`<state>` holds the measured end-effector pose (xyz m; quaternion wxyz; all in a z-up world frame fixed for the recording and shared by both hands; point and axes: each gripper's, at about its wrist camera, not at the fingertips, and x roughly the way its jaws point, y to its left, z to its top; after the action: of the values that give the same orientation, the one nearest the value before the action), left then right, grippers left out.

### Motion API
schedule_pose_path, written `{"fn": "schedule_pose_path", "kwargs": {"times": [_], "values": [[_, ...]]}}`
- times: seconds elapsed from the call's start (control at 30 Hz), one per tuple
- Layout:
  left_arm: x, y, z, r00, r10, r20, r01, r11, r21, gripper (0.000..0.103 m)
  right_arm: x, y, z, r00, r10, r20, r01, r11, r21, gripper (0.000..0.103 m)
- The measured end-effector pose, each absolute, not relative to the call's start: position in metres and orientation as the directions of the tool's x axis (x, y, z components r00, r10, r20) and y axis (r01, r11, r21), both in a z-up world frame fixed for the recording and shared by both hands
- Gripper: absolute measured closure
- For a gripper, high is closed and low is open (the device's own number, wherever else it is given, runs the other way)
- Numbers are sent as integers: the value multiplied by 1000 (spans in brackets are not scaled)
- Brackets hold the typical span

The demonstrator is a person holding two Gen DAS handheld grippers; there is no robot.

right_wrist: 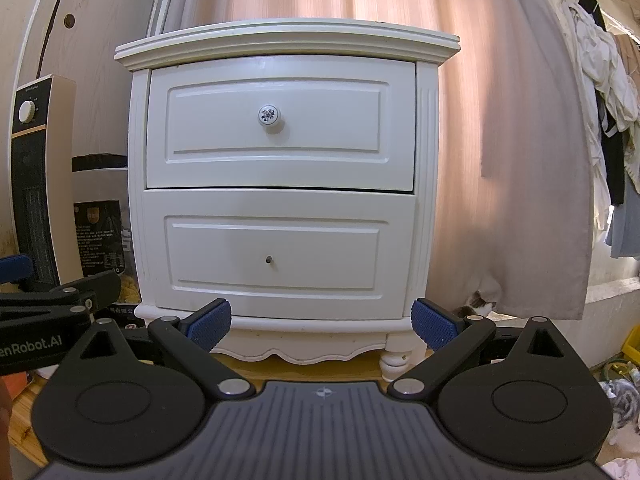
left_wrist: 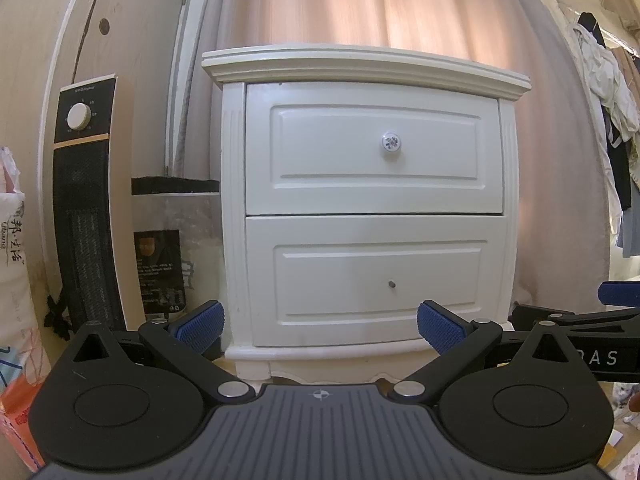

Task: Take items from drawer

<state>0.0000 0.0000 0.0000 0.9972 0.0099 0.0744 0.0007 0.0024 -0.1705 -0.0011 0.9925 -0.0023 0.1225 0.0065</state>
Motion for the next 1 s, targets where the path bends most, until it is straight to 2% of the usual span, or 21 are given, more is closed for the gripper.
{"fn": "schedule_pose_path", "kwargs": {"times": [1.0], "values": [[1, 0, -1, 990, 3, -144, -3, 1000, 5, 0, 3, -171, -1, 969, 16, -245, -16, 1000, 3, 0]]}}
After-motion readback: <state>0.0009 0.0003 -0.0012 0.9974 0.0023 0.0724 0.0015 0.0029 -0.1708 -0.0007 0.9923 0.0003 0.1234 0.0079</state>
